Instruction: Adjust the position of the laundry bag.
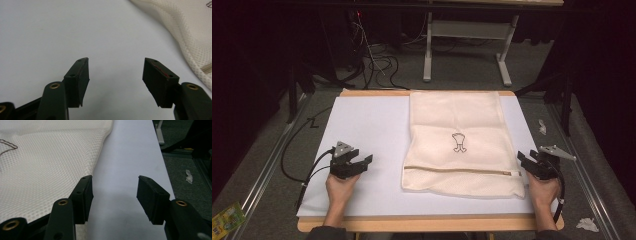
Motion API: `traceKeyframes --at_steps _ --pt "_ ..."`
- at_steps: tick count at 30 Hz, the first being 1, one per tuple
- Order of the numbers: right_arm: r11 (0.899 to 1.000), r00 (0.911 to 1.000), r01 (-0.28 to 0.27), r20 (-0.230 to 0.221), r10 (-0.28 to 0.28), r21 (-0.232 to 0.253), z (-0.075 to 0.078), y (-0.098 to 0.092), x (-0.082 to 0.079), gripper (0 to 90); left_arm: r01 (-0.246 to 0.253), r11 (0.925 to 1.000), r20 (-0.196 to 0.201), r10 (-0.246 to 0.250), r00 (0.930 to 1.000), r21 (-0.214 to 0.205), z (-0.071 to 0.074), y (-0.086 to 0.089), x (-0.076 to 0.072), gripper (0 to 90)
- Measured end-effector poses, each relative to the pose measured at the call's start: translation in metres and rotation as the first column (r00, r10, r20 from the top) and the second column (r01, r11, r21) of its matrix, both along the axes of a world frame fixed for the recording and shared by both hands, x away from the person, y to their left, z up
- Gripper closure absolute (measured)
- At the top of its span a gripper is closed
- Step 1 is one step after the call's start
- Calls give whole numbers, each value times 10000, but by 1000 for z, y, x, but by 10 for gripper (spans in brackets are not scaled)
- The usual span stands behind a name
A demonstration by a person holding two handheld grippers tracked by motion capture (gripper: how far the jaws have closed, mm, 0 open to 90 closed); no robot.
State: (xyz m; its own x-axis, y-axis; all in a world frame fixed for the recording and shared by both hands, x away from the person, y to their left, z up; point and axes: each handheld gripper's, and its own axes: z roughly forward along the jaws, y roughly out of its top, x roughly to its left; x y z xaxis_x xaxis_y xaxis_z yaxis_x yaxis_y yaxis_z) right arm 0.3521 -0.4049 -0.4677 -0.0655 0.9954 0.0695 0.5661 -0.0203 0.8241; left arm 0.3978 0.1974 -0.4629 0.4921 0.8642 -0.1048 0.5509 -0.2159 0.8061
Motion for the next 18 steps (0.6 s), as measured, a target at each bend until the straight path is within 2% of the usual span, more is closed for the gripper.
traceKeyframes --at_steps 4,5,6,9,12,16,18 --pt "9999 9999 -140 -79 141 83 2 -2 -3 492 174 9998 -64 -174 9998 113 2 -10 2 375" --pt "9998 9998 -169 -110 170 122 3 -2 -4 500 17 9991 -133 -12 9999 415 2 -13 3 375" --pt "9991 9989 -324 -327 332 259 4 -4 -5 525 53 9985 -271 -38 9996 554 1 -17 6 375" --pt "9988 9980 -363 -508 379 320 4 -4 -5 528 178 9983 -325 -161 9993 548 2 -21 6 372" --pt "9980 9973 -513 -498 531 370 6 -4 -6 529 408 9989 -478 -396 9981 246 5 -26 5 372" --pt "9945 9933 -940 -627 969 470 10 1 -5 529 796 9962 -517 -776 9956 365 10 -38 5 371" --pt "9930 9919 -1083 -615 1111 478 11 3 -4 533 969 9940 -732 -931 9930 506 10 -45 7 372"
